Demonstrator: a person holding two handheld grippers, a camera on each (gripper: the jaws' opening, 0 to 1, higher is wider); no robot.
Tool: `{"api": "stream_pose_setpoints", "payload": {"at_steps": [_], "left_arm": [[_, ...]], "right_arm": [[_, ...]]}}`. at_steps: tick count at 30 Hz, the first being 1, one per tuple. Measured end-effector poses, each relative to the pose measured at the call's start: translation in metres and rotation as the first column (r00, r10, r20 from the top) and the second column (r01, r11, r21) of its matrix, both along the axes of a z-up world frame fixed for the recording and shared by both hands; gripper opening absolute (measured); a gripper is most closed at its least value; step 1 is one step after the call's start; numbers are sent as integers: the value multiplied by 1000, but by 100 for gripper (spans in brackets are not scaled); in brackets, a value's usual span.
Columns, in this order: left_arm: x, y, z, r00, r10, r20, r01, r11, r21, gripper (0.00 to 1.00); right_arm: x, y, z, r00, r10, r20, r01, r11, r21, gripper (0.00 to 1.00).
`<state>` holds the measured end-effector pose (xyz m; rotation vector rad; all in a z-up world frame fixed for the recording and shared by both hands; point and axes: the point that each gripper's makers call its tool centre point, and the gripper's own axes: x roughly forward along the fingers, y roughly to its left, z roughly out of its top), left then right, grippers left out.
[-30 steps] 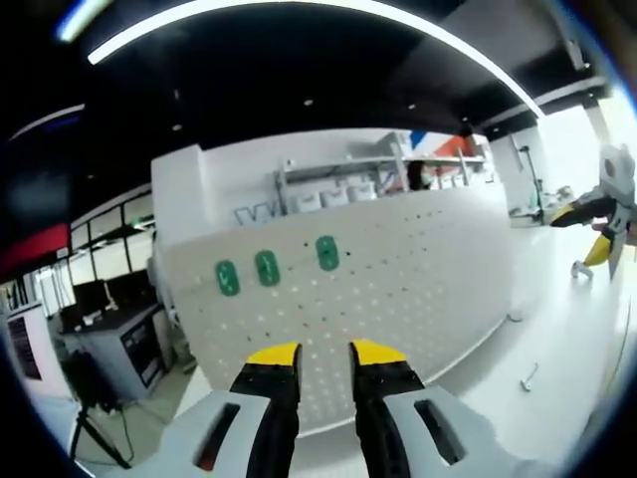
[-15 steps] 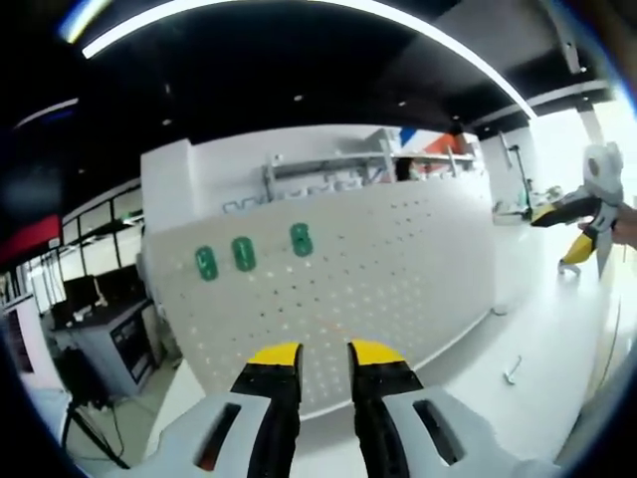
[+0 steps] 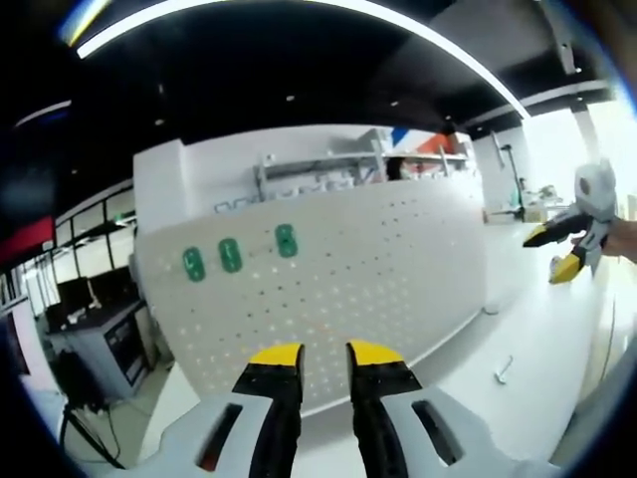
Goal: Insert the hook assembly into the mounting plate slot until the hook locks in place.
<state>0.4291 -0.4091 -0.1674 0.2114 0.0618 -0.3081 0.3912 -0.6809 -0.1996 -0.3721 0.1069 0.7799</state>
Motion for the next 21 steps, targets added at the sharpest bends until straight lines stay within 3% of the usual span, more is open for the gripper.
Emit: {"api": "stream_pose_setpoints", "payload": {"at_steps": [7, 21], "left_arm": [[-1, -3, 3, 1000, -9, 4, 9, 1000, 4, 17], [-3, -8, 0, 1000, -24, -6, 24, 1000, 8, 16]], "right_arm": [[3, -9, -18, 999, -20, -44, 21, 1000, 19, 53], [6, -24, -82, 978, -67, -196, 73, 997, 20, 51]]}}
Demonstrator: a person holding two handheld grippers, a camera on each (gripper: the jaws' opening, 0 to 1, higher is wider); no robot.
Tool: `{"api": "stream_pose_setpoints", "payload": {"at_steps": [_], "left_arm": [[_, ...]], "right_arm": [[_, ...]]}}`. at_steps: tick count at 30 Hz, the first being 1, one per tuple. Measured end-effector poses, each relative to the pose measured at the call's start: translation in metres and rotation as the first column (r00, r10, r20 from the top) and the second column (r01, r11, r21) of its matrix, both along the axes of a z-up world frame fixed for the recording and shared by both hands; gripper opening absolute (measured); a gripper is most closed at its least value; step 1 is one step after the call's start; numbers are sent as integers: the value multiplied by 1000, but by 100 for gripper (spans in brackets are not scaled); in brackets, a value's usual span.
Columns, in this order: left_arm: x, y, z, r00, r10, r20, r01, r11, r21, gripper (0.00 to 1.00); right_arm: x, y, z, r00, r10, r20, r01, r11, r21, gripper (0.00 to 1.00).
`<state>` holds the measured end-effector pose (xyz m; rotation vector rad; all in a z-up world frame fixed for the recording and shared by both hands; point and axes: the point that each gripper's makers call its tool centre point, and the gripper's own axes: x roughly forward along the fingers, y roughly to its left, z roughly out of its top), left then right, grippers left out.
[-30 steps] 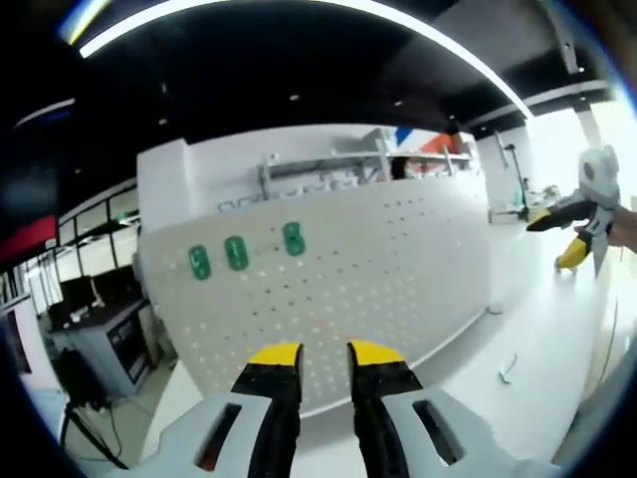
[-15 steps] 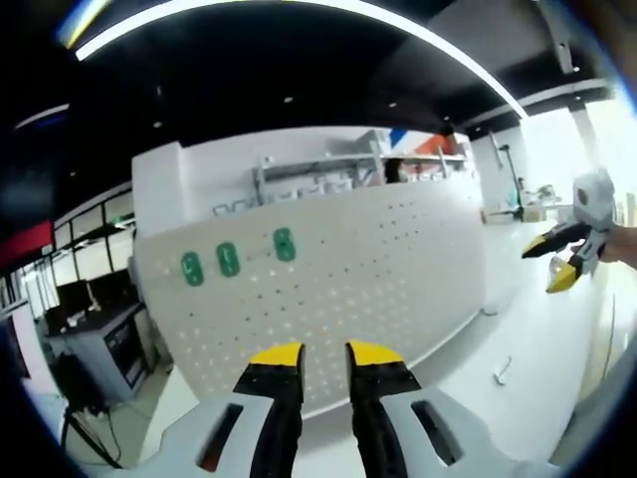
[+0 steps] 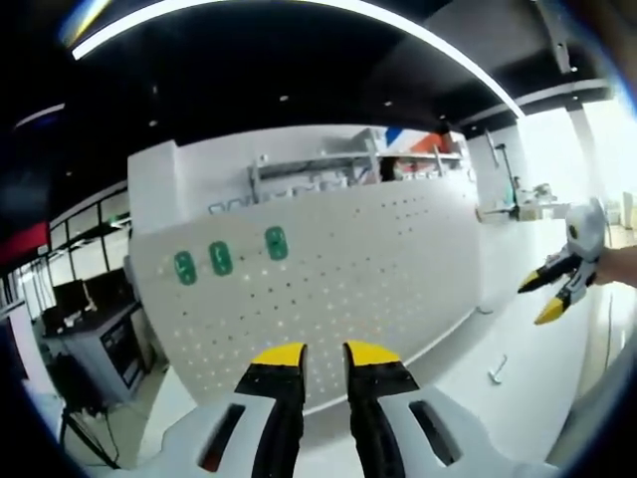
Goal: Insert the hook assembly into the mounting plate slot until the hook locks in place.
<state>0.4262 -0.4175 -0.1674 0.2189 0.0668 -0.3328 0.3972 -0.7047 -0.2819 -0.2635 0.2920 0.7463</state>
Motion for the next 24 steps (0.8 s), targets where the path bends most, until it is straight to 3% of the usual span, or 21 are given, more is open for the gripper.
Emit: {"api": "stream_pose_setpoints", "payload": {"at_steps": [24], "left_arm": [[-1, -7, -5, 1000, -22, -16, 22, 1000, 13, 13]], "right_arm": [[3, -5, -77, 976, -34, -217, 42, 999, 29, 43]]}}
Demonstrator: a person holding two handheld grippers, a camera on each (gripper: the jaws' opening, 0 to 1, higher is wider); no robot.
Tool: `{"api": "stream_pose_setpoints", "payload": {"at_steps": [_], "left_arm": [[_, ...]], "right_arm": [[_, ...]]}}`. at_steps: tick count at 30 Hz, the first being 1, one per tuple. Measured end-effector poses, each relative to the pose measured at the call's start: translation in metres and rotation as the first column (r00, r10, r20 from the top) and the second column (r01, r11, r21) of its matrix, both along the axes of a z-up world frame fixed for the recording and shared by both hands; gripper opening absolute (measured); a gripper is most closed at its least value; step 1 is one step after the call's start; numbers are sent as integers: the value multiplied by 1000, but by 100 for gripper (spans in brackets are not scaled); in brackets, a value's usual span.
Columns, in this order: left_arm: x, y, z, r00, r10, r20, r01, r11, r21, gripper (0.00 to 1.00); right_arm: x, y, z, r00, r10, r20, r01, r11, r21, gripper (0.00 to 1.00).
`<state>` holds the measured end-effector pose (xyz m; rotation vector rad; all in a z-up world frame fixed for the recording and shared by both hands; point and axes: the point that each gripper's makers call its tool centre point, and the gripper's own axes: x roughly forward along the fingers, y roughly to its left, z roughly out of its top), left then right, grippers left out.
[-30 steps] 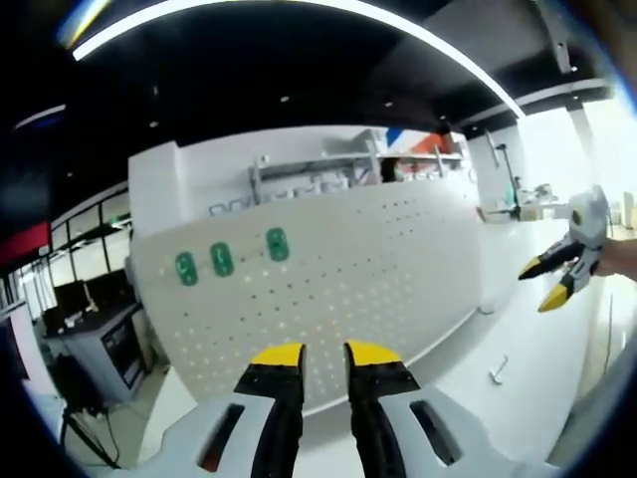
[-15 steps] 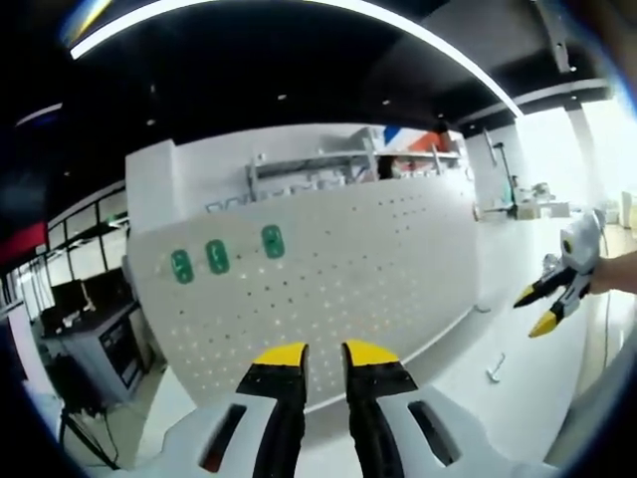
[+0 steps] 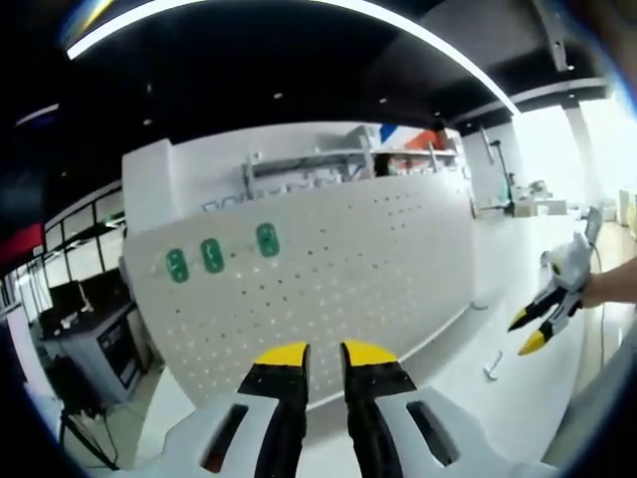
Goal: Insert the hook assembly into the mounting plate slot until the hook locks in place.
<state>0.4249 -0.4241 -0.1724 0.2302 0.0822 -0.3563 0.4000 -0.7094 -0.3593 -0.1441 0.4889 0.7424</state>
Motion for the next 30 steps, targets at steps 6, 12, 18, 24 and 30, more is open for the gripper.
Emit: {"api": "stream_pose_setpoints", "payload": {"at_steps": [6, 12, 18, 24, 30], "left_arm": [[0, -2, -1, 1000, -3, -4, 3, 1000, 1, 13], [-1, 0, -2, 1000, 0, -7, 0, 1000, 0, 12], [-1, 1, -2, 1000, 2, -8, -2, 1000, -2, 12], [-2, 2, -4, 1000, 1, -14, -1, 1000, -4, 10], [-2, 5, -5, 1000, 6, -17, -6, 1000, -7, 9]], "right_arm": [[1, -1, -15, 999, -8, -51, 9, 1000, 9, 40], [4, 2, -23, 995, -20, -99, 22, 999, 26, 37], [6, 3, -29, 990, -25, -141, 29, 999, 23, 31], [8, 7, -34, 985, -18, -174, 22, 1000, 22, 27], [13, 9, -37, 980, -20, -196, 24, 1000, 16, 26]]}}
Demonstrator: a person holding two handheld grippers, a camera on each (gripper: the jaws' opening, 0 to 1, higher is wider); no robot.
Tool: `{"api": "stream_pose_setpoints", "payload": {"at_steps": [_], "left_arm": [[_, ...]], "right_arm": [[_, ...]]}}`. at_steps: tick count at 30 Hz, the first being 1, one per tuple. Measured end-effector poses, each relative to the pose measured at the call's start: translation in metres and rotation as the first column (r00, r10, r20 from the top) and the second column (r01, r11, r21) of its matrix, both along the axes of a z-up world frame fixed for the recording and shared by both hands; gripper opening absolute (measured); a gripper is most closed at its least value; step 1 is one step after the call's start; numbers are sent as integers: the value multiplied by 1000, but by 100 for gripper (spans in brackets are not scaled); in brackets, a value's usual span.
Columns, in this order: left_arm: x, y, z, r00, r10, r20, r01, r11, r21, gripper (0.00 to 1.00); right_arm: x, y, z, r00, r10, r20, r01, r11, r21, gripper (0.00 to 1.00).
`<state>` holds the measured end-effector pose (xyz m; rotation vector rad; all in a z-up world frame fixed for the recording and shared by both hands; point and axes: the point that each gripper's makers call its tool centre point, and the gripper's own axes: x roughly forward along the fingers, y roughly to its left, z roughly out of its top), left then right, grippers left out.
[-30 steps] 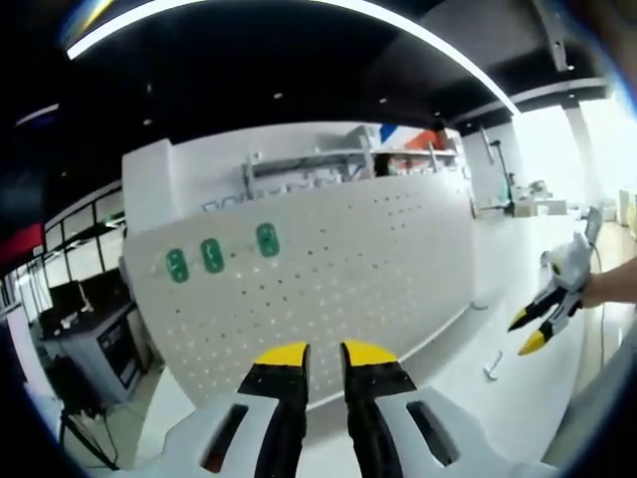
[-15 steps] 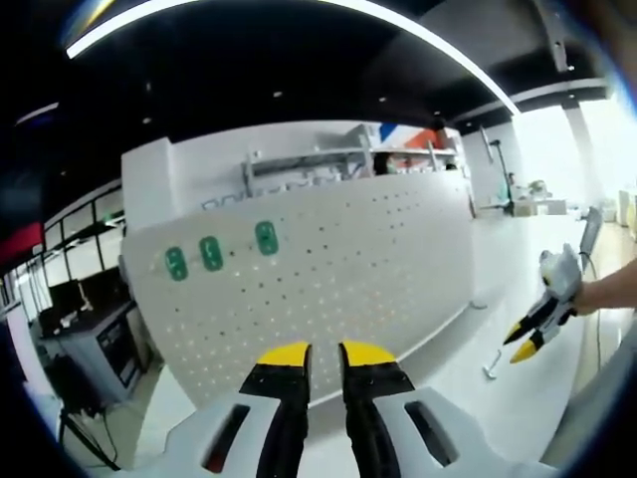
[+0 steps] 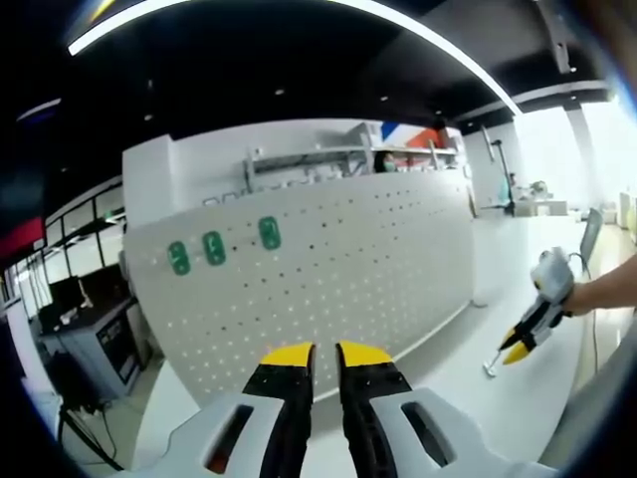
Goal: Insert the hook assembly into the mounting plate slot until the hook locks in place.
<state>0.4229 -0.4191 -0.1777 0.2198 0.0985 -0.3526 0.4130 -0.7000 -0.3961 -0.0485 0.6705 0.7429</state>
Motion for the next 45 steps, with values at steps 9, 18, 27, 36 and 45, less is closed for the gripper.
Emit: {"api": "stream_pose_setpoints", "payload": {"at_steps": [9, 18, 27, 36, 45], "left_arm": [[-1, 3, -1, 1000, 5, -1, -5, 1000, -6, 8], [-1, 4, -4, 1000, 2, -7, -2, 1000, -7, 8], [0, 5, -6, 1000, 1, -13, -1, 1000, -9, 7], [0, 5, -11, 1000, -4, -23, 4, 1000, -14, 6], [-1, 5, -13, 1000, -9, -29, 8, 1000, -17, 5]], "right_arm": [[4, 7, 0, 1000, 20, -6, -20, 1000, -12, 24], [9, 13, -4, 1000, 21, -16, -21, 1000, -10, 24], [16, 7, -5, 999, 17, -44, -19, 999, -48, 20], [16, 4, -13, 991, 51, -127, -63, 994, -94, 18], [22, 8, -18, 983, 41, -178, -64, 991, -120, 13]]}}
